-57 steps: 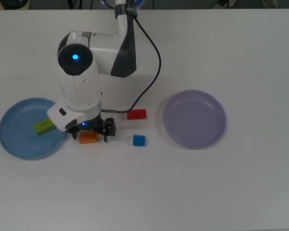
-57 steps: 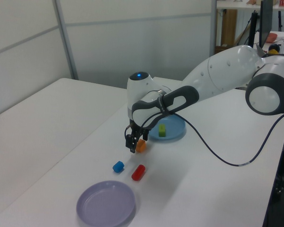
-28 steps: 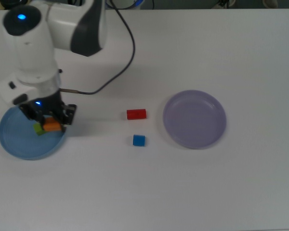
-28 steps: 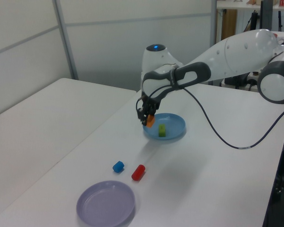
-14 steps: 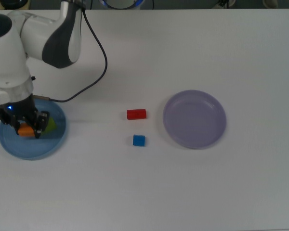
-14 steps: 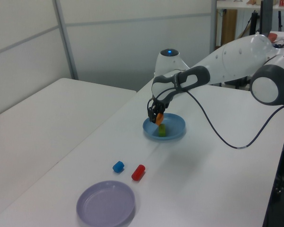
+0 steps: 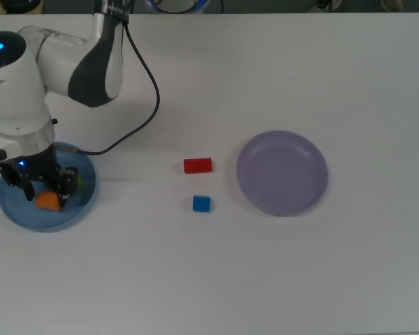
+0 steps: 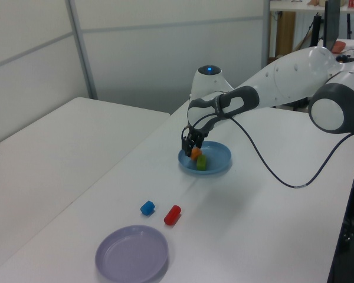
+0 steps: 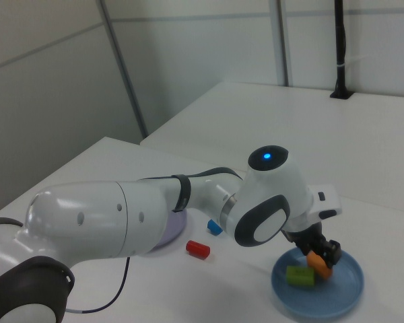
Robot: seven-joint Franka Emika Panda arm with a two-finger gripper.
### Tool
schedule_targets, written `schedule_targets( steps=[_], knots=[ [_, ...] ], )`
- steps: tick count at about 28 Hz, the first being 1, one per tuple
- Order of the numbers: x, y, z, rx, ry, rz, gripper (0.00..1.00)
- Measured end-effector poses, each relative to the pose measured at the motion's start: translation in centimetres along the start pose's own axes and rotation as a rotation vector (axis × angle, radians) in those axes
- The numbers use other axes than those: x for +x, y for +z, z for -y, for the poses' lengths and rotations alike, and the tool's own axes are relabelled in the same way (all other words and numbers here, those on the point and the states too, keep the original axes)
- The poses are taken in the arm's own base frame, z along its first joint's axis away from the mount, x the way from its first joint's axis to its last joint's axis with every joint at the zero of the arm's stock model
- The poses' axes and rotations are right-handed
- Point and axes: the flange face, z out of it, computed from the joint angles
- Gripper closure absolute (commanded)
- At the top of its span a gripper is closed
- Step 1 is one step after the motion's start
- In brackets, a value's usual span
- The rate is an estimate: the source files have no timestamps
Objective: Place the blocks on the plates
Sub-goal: 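Place the orange block on the light blue plate and release, then move the gripper to the blue block and grasp it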
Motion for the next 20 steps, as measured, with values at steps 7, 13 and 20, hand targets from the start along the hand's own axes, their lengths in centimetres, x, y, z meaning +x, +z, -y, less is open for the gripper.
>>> schedule_targets(
  steps=[7,13,20],
  knots=[
    [0.4,-0.4,0.8,0.005,-0.010,-0.009,0.00],
    [1.6,-2.4,5.0,0.042,-0.033,-0.046,0.00],
    [1.7,-3.6,13.1,0.096,-0.036,-0.037,0.00]
  ],
)
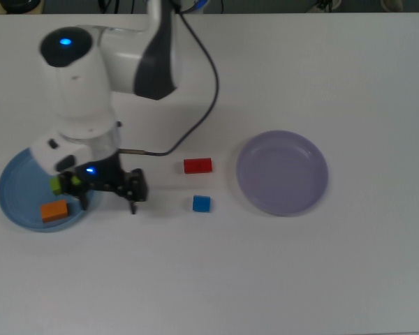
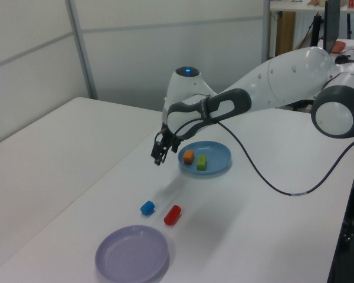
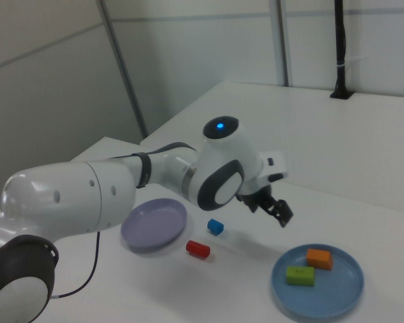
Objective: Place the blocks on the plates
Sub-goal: 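Move the gripper to the blue block and grasp it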
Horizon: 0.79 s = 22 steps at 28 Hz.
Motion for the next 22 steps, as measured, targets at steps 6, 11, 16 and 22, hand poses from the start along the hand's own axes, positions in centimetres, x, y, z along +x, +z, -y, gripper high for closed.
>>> schedule_targets(
  steps=[6,11,16,22],
  knots=[
    [-0.5,0.5,5.2,0.022,0.071,0.024,0.00],
    [-1.0,0.7,8.3,0.033,0.153,0.035,0.00],
    [-1.9,1.3,11.3,0.041,0.168,0.057,0.00],
    [-3.6,2.6,13.7,0.033,0.135,0.105,0.00]
  ],
)
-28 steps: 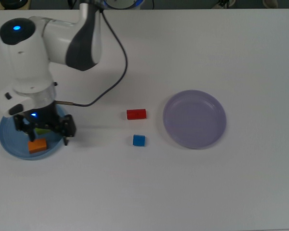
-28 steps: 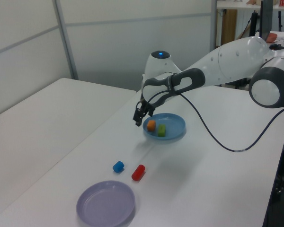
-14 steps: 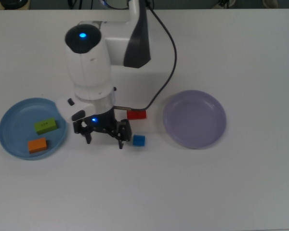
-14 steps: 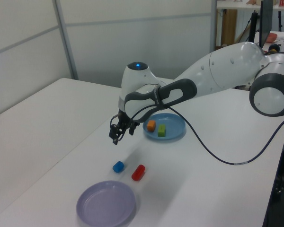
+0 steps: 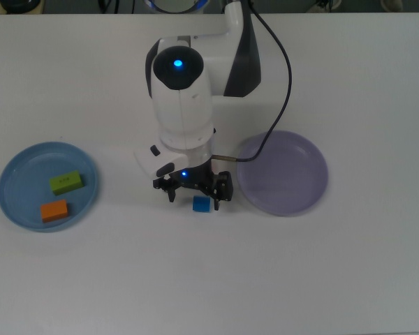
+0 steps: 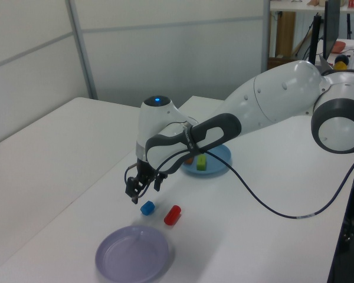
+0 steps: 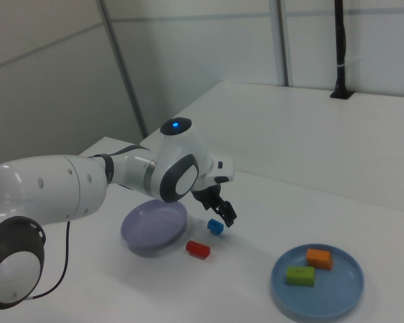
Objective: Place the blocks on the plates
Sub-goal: 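Move the gripper to the blue block and grasp it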
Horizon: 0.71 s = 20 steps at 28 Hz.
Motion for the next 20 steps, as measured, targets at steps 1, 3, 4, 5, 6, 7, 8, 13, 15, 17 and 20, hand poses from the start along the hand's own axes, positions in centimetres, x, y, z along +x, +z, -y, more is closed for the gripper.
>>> schedule_targets(
  steps=[1,3,4,5,6,7,8,13,15,17,20],
  knots=[
    [-0.1,0.1,0.1,-0.003,-0.003,0.004,0.00],
    [-0.3,0.3,0.3,-0.005,-0.007,0.008,0.04],
    [-0.3,0.4,0.3,-0.007,-0.008,0.009,0.05],
    [-0.4,0.5,0.2,-0.009,-0.009,0.011,0.07],
    [-0.4,0.6,0.2,-0.014,-0.013,0.012,0.08],
    [-0.5,0.8,0.2,-0.019,-0.019,0.013,0.11],
    [-0.5,0.9,0.1,-0.026,-0.025,0.013,0.16],
    [-1.0,1.9,0.4,-0.046,-0.049,0.025,0.21],
    [-1.4,2.4,0.9,-0.050,-0.060,0.032,0.43],
    [-1.6,2.8,1.3,-0.053,-0.070,0.036,0.60],
    [-1.8,2.9,1.8,-0.055,-0.080,0.038,0.92]
  ],
)
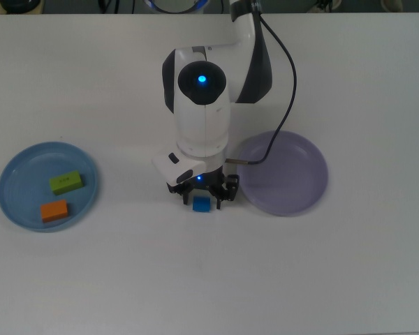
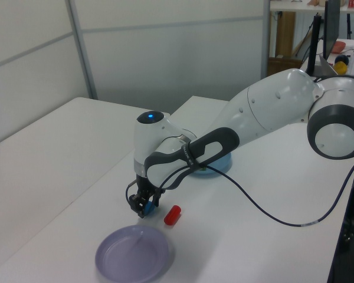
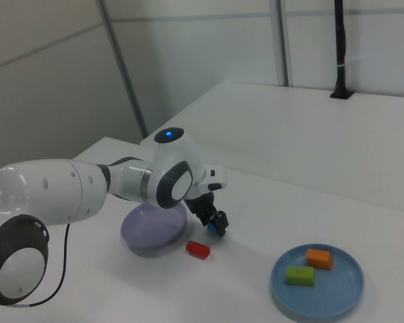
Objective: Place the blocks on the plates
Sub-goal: 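Move the gripper to the blue block and grasp it, then place the blue block on the lavender plate and release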
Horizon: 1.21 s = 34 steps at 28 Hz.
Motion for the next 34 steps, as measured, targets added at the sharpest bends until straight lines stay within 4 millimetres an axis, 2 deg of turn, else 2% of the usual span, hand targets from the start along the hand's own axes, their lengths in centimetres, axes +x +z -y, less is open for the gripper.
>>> schedule_targets(
  steps=[2,14,19,21,24,27,30,34],
  knots=[
    [0.0,0.0,0.0,0.000,-0.001,0.000,1.00],
    [0.5,-1.5,-0.7,-0.007,0.012,0.006,1.00],
    [0.4,-4.1,-0.5,-0.011,0.010,0.028,1.00],
    [0.2,-5.7,-0.1,-0.008,0.004,0.036,1.00],
    [-0.5,-7.5,1.3,0.002,-0.017,0.061,1.00],
    [-1.7,-9.1,3.8,0.017,-0.055,0.092,1.00],
    [-2.9,-9.7,6.2,0.032,-0.090,0.110,1.00],
    [-4.4,-9.5,9.3,0.021,-0.137,0.115,0.99]
  ],
)
